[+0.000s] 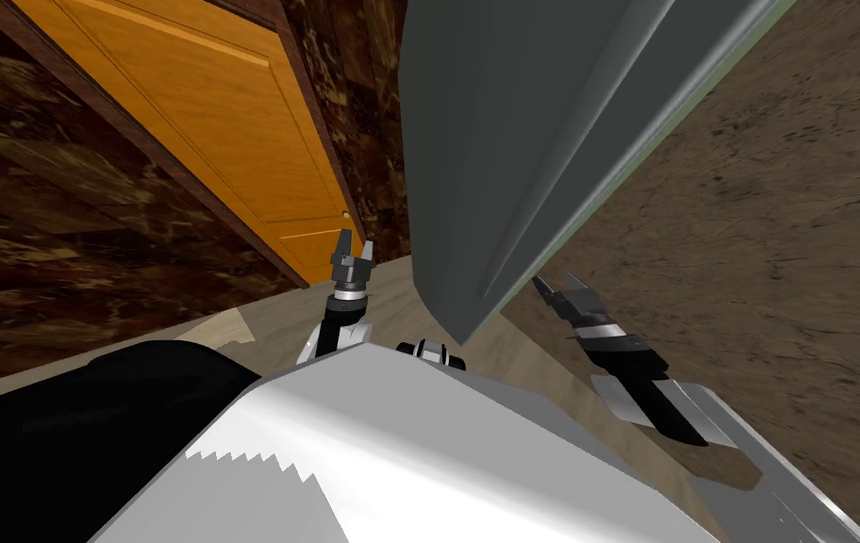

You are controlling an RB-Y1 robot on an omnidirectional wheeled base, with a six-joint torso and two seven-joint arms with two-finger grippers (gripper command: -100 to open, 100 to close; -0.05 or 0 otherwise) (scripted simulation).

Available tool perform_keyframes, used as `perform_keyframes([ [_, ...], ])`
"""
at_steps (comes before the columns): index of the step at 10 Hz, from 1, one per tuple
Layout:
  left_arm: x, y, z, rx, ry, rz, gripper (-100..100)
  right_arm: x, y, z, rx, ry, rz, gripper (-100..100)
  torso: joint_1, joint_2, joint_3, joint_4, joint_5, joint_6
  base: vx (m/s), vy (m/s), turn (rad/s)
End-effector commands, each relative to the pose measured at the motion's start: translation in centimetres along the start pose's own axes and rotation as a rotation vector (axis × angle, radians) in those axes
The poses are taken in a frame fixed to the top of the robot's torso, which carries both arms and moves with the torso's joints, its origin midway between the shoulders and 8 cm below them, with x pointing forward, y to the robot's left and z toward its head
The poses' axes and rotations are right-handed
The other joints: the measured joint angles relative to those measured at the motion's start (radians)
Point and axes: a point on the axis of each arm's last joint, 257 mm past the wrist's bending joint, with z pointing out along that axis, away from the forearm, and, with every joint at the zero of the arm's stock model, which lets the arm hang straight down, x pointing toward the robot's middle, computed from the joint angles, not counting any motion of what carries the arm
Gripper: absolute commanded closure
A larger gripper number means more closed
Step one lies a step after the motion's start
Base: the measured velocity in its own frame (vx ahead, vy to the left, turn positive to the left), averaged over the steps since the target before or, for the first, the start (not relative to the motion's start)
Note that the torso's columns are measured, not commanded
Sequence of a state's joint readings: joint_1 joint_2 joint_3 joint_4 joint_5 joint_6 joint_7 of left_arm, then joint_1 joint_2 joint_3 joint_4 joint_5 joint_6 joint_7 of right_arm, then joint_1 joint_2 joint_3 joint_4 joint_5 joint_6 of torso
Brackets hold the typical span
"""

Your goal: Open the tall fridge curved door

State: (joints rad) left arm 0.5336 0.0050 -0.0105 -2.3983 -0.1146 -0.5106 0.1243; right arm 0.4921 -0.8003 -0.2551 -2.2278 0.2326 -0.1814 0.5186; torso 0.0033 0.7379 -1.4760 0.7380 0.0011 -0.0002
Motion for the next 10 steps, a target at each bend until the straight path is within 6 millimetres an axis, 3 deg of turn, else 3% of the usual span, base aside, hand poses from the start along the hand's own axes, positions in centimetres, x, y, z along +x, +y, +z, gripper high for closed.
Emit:
perform_keyframes([
  [1, 0.0, 0.0, 0.0, 0.000, 0.000, 0.000, 0, 0.6, -1.3, 0.3, 0.011, 0.043, -0.091, -100, -0.001, 0.001, 0.001, 0.000, 0.000, 0.000, -0.014, 0.145, -0.028],
  [10, 0.0, 0.0, 0.0, 0.000, 0.000, 0.000, 0, 0.9, -8.1, 2.1, 0.079, 0.210, -0.455, -100, -0.006, -0.001, -0.001, 0.000, -0.002, 0.000, -0.006, 0.170, -0.062],
])
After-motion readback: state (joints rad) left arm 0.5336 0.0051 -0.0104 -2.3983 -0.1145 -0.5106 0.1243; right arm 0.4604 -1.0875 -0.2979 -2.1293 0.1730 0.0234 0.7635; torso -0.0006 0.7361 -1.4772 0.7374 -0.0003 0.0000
